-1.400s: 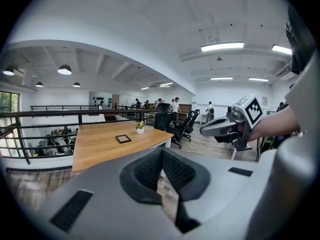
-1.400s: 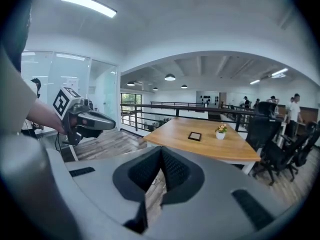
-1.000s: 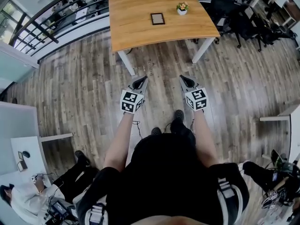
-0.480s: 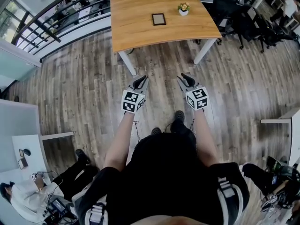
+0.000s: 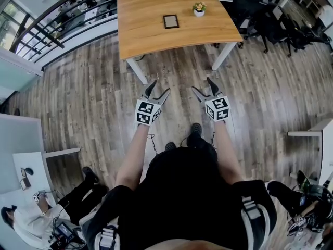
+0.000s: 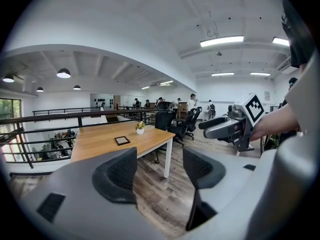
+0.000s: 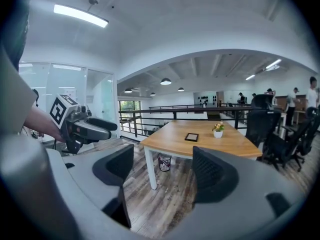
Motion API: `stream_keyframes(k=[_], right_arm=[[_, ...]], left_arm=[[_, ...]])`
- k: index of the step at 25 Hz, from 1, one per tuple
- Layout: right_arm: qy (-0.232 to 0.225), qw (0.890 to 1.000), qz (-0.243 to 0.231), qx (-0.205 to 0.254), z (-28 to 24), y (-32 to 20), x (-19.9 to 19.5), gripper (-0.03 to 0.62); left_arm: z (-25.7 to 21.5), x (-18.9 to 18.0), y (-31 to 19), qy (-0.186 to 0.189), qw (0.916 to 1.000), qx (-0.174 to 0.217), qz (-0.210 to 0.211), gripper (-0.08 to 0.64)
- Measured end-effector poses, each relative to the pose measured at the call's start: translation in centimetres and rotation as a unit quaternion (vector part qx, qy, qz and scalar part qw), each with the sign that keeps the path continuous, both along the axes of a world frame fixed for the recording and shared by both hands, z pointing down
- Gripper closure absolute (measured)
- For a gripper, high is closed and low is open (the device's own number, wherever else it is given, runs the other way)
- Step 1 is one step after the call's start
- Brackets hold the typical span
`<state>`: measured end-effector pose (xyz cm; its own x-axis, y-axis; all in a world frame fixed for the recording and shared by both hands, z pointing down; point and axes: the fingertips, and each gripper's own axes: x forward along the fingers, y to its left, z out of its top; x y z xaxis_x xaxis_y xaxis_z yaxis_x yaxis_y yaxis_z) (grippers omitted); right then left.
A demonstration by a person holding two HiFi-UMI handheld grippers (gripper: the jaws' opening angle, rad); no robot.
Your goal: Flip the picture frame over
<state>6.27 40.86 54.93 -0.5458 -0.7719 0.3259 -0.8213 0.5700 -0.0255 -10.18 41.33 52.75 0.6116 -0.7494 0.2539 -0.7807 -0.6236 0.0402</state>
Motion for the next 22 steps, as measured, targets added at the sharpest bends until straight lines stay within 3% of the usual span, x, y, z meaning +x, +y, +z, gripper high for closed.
stream_keyframes(k=[5, 22], right_arm=[[0.002, 1.0, 0.002, 0.012, -0.2, -1.3, 1.4, 0.115], [-0.009, 0.999, -0.042, -0.005, 0.6, -6.6, 4.3, 0.11]], left_arm=[[-0.3, 0.9, -1.4, 0.006, 0.9998, 0.005, -0.018, 0.247], [-0.2, 3.1, -5.1, -0.005, 0.9973, -0.006, -0.073, 0.242]])
